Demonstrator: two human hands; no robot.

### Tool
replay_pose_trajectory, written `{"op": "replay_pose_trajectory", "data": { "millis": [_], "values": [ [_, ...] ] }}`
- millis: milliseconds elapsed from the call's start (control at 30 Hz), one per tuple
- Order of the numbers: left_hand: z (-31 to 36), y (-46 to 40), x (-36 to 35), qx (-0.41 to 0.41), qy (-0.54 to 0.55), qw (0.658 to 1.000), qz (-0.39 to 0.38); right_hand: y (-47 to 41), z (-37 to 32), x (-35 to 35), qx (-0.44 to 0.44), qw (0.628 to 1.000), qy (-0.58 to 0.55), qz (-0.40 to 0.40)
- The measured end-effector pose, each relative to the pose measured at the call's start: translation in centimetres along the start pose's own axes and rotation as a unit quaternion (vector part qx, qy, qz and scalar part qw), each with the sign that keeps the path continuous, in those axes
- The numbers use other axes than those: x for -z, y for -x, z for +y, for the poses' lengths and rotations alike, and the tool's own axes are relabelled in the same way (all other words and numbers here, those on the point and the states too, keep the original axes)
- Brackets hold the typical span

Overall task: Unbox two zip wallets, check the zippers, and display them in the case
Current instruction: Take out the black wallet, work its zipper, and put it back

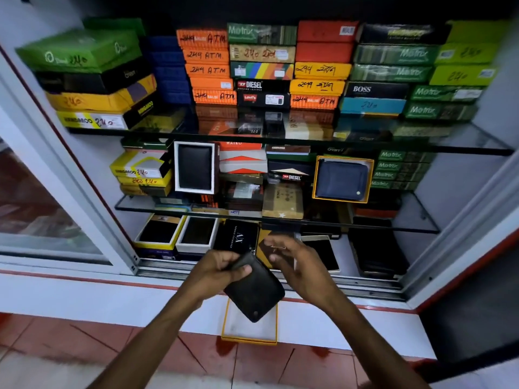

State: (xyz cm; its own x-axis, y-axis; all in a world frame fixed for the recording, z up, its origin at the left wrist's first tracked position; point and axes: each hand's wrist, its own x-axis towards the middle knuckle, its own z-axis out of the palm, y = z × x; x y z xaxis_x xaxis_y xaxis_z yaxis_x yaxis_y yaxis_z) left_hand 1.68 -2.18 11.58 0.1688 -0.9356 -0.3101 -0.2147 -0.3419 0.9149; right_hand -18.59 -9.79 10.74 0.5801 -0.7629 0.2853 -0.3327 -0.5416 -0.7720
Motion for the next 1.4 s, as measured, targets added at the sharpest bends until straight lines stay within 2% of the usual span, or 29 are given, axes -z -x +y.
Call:
{"op": "replay_pose_trajectory", "data": {
  "millis": [67,133,267,367,433,533,700,833,967,1100,1267,1400],
  "values": [
    [2.0,0.3,0.4,-0.022,-0.035,0.999,-0.022,-1.7,-1.5,1.1,0.094,0.992,0.071,-0.044],
    [3.6,0.6,0.7,-0.034,-0.065,0.997,-0.034,-2.8,-2.1,2.0,0.137,0.981,0.112,-0.082],
    [5.3,0.9,1.4,-0.044,-0.099,0.993,-0.050,-3.9,-2.4,3.2,0.165,0.972,0.144,-0.087],
    [5.8,0.8,2.1,-0.034,-0.077,0.993,-0.081,-4.0,-2.9,4.1,0.171,0.971,0.153,-0.067],
    [5.9,0.6,2.9,-0.029,-0.020,0.993,-0.116,-3.7,-3.6,4.7,0.186,0.969,0.155,-0.055],
    [5.5,0.3,4.5,-0.024,0.137,0.980,-0.145,-2.9,-5.3,6.3,0.213,0.961,0.178,-0.024],
    [5.2,-0.1,5.6,-0.017,0.345,0.930,-0.124,-1.7,-8.6,8.0,0.253,0.951,0.168,0.065],
    [6.0,-0.3,3.4,0.034,0.457,0.886,-0.068,-1.1,-9.5,7.1,0.249,0.944,0.150,0.157],
    [6.9,-0.2,1.0,0.096,0.515,0.851,-0.031,-0.4,-9.0,5.0,0.225,0.940,0.150,0.206],
    [7.9,0.0,-0.6,0.134,0.553,0.822,-0.034,0.3,-7.7,4.1,0.169,0.950,0.176,0.194],
    [9.1,-0.1,-1.8,0.138,0.608,0.776,-0.097,0.9,-7.5,3.0,0.114,0.960,0.210,0.146],
    [9.3,-0.4,-2.2,0.118,0.625,0.766,-0.094,1.1,-7.3,2.9,0.087,0.961,0.207,0.161]
  ]
}}
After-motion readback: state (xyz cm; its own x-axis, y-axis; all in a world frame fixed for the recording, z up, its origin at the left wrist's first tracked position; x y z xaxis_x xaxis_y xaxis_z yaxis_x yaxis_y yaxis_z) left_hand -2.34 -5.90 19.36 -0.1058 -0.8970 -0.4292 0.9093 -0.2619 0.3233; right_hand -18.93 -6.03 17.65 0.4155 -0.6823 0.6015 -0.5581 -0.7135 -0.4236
